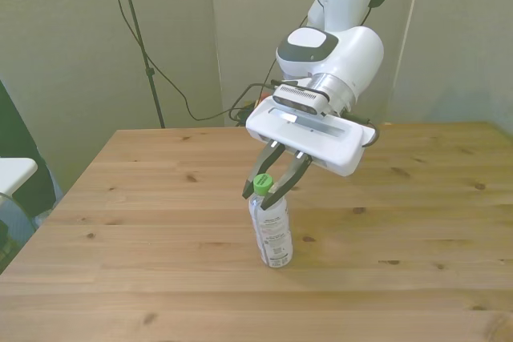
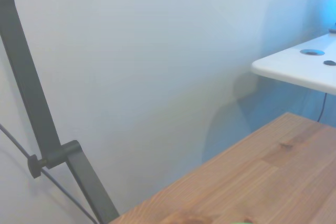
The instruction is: Stand the water bottle
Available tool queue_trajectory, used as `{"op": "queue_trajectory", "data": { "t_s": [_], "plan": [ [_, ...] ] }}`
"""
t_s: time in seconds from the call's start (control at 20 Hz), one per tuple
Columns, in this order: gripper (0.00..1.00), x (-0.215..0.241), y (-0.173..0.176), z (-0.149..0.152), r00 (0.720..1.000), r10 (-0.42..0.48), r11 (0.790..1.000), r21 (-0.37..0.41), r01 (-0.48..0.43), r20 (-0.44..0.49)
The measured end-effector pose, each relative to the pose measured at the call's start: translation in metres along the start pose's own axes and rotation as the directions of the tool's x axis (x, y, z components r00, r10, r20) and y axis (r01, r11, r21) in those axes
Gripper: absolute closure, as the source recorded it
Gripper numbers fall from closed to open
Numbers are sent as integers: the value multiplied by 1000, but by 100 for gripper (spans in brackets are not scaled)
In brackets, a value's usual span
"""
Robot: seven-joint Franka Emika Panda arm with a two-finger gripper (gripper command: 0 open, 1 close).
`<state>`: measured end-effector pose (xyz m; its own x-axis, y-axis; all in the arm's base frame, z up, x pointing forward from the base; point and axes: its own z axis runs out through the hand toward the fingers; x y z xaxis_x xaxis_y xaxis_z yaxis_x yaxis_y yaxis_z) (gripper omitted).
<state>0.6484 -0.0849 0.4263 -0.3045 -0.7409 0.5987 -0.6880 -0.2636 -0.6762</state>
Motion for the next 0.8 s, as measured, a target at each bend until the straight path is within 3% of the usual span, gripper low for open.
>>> {"op": "queue_trajectory", "data": {
  "t_s": [0.8],
  "plan": [
    [0,2,13,-7,999,13,1000,-25,-13,30]
  ]
}}
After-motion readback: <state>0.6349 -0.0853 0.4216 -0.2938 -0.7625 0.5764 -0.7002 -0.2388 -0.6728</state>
